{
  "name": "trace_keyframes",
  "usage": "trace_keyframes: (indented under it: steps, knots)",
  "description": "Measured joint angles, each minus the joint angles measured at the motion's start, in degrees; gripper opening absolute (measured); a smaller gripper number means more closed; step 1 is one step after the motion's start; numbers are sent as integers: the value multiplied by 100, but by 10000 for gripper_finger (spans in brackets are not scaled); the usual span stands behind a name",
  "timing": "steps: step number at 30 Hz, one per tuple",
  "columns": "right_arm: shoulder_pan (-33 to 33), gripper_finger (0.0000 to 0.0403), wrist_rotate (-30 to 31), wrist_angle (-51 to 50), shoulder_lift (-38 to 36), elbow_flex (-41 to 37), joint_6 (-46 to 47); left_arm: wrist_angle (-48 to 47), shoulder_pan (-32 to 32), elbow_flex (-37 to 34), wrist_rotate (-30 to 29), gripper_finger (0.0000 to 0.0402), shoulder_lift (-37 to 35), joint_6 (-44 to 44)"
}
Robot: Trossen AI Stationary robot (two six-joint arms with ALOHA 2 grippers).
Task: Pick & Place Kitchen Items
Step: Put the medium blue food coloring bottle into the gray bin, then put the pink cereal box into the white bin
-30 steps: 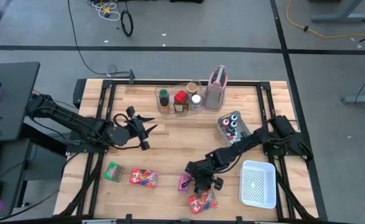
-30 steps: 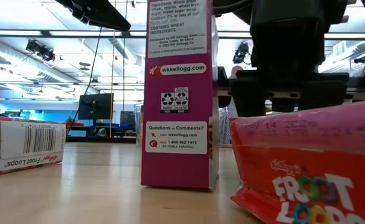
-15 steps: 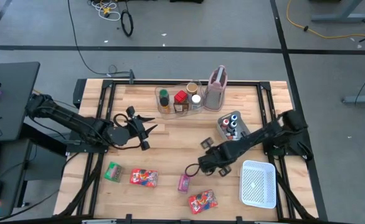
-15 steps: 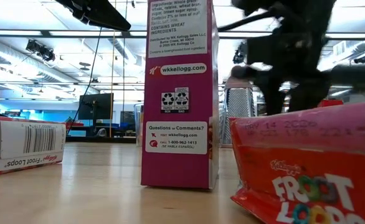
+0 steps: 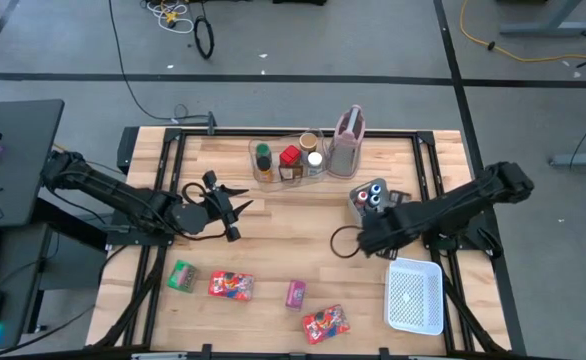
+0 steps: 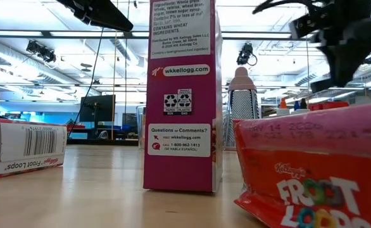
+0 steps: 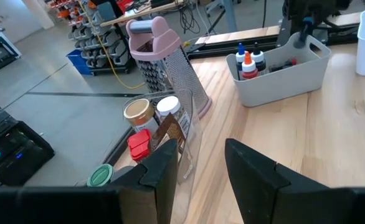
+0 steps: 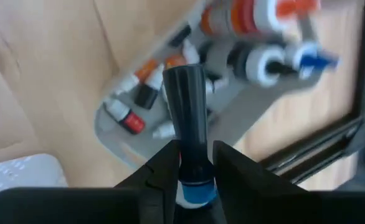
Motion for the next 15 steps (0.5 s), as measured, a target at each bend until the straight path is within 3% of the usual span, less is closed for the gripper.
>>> trace_keyframes:
  steps: [5,15]
  knots:
    - [6,100,-316,308,-542,-586,674,-4,0,0,0,142,0,-1]
    - [-136,153,-220,1085,-675,-1555,741,-4,0,0,21,142,0,-2]
